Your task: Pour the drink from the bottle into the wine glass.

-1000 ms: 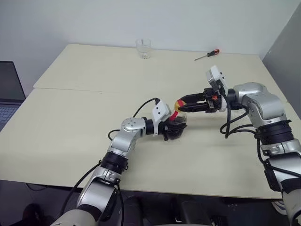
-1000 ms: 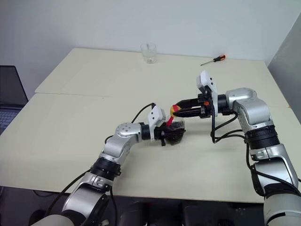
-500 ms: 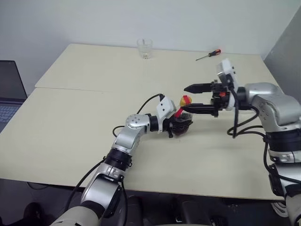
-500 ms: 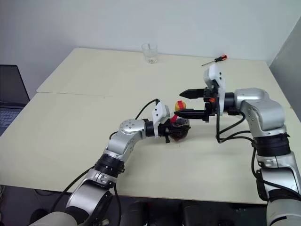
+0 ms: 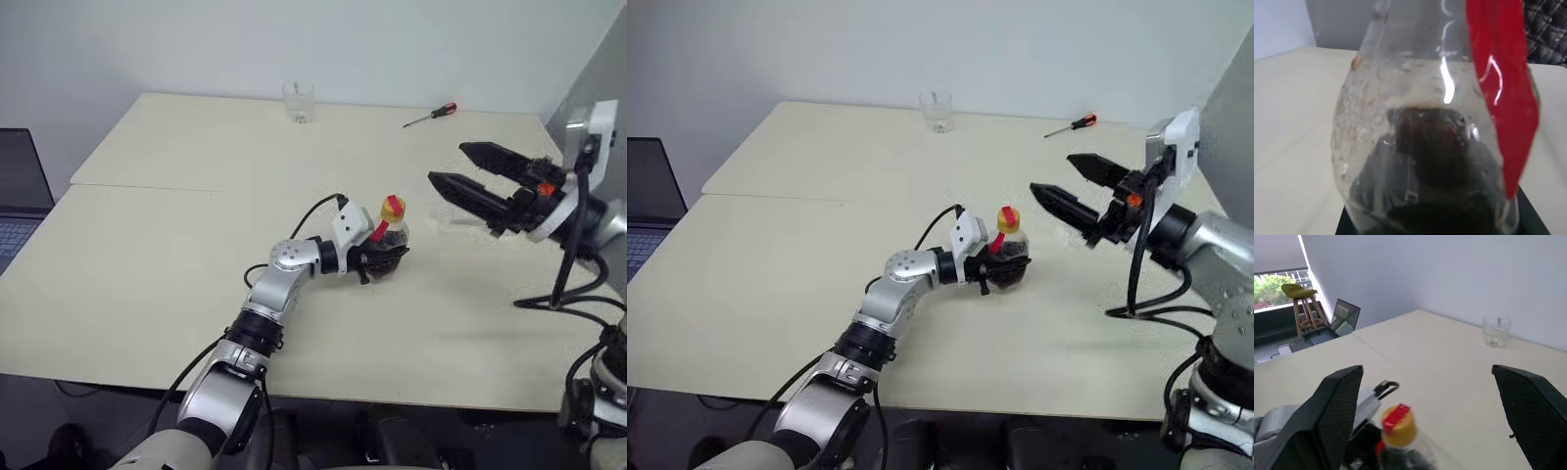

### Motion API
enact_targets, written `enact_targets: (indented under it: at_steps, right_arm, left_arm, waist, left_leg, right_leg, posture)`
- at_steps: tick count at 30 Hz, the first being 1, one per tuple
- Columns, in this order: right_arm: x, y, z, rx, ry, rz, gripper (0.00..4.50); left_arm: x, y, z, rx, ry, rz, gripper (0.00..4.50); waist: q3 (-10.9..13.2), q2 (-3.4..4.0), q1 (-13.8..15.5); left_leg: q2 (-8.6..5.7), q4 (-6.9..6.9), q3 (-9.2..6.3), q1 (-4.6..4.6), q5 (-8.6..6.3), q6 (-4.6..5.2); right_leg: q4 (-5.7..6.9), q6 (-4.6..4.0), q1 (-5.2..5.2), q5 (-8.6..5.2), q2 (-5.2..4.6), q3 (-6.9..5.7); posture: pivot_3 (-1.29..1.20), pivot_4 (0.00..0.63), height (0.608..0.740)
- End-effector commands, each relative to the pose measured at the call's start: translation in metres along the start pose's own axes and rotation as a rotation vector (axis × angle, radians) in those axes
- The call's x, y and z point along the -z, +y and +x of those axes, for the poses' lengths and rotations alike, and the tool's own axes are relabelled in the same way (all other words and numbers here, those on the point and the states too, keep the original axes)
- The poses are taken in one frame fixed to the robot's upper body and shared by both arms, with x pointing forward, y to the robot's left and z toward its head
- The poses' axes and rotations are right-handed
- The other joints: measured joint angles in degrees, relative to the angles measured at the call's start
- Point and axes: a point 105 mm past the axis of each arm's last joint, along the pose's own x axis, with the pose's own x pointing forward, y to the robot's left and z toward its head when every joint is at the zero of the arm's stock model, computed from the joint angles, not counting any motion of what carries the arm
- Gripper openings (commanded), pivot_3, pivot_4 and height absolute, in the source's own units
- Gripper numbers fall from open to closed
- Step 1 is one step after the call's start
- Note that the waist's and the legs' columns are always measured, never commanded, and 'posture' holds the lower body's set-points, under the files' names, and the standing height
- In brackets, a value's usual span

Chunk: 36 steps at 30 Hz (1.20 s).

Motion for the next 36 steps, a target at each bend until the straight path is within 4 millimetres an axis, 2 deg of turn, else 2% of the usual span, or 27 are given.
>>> enact_targets:
  at_steps: [1,4,6,8,12,18,26,36]
  right_arm:
    - [-0.005,0.014,0.002,0.149,-0.028,-0.050,4.50]
    - [0.002,0.024,0.012,0.203,-0.018,-0.007,4.50]
    - [0.011,0.014,0.013,0.333,0.025,0.003,4.50]
    - [0.012,0.007,0.010,0.439,-0.015,0.077,4.50]
    - [0.021,0.011,0.008,0.521,0.019,0.100,4.50]
    - [0.029,0.020,0.014,0.510,0.069,0.105,4.50]
    - [0.018,0.036,0.024,0.453,0.013,0.115,4.50]
    - [0.022,0.045,0.035,0.431,0.017,0.166,4.50]
  left_arm:
    - [-0.019,0.005,0.007,-0.012,-0.057,0.053,1.26]
    - [-0.018,0.004,0.012,-0.004,-0.064,0.043,1.26]
    - [-0.019,0.001,0.017,0.016,-0.079,0.027,1.26]
    - [-0.023,-0.001,0.019,0.021,-0.097,0.031,1.26]
    - [-0.023,0.002,0.021,-0.008,-0.104,0.025,1.26]
    - [-0.021,0.007,0.018,-0.023,-0.087,0.025,1.26]
    - [-0.017,0.013,0.012,-0.038,-0.063,0.032,1.24]
    - [-0.017,0.010,0.013,-0.019,-0.058,0.036,1.24]
  waist:
    - [-0.01,0.02,-0.05]
    - [-0.01,0.02,0.00]
    - [-0.01,0.02,0.03]
    - [-0.01,0.01,0.07]
    - [-0.02,0.02,0.07]
    - [-0.02,0.02,-0.01]
    - [-0.02,0.02,-0.04]
    - [-0.02,0.02,-0.03]
  left_leg:
    - [-0.04,0.01,0.02,0.00,0.00,0.00]
    - [-0.06,0.04,0.00,0.00,0.01,0.01]
    - [-0.07,0.03,-0.01,-0.01,0.01,0.01]
    - [-0.09,0.03,0.00,-0.05,0.01,0.01]
    - [-0.14,-0.01,-0.02,-0.10,0.01,0.01]
    - [-0.14,-0.04,-0.05,-0.09,0.00,0.02]
    - [-0.14,-0.06,-0.09,-0.11,0.00,0.02]
    - [-0.14,-0.18,-0.10,-0.14,0.00,0.02]
  right_leg:
    - [0.07,0.01,-0.05,0.00,-0.01,0.04]
    - [0.07,0.01,-0.04,-0.01,-0.01,0.02]
    - [0.04,0.01,-0.03,-0.01,-0.02,0.01]
    - [-0.01,0.01,-0.03,-0.01,-0.04,0.01]
    - [-0.13,0.02,-0.03,-0.01,-0.07,0.01]
    - [-0.14,0.02,-0.04,-0.01,-0.05,-0.03]
    - [-0.19,0.02,-0.03,-0.01,-0.05,-0.07]
    - [-0.35,0.01,-0.03,-0.01,-0.06,-0.09]
  posture:
    - [0.00,0.150,0.740]
    - [0.00,0.150,0.740]
    - [0.00,0.150,0.740]
    - [0.00,0.150,0.740]
    - [0.00,0.150,0.740]
    - [0.00,0.150,0.740]
    - [0.00,0.150,0.740]
    - [0.00,0.150,0.740]
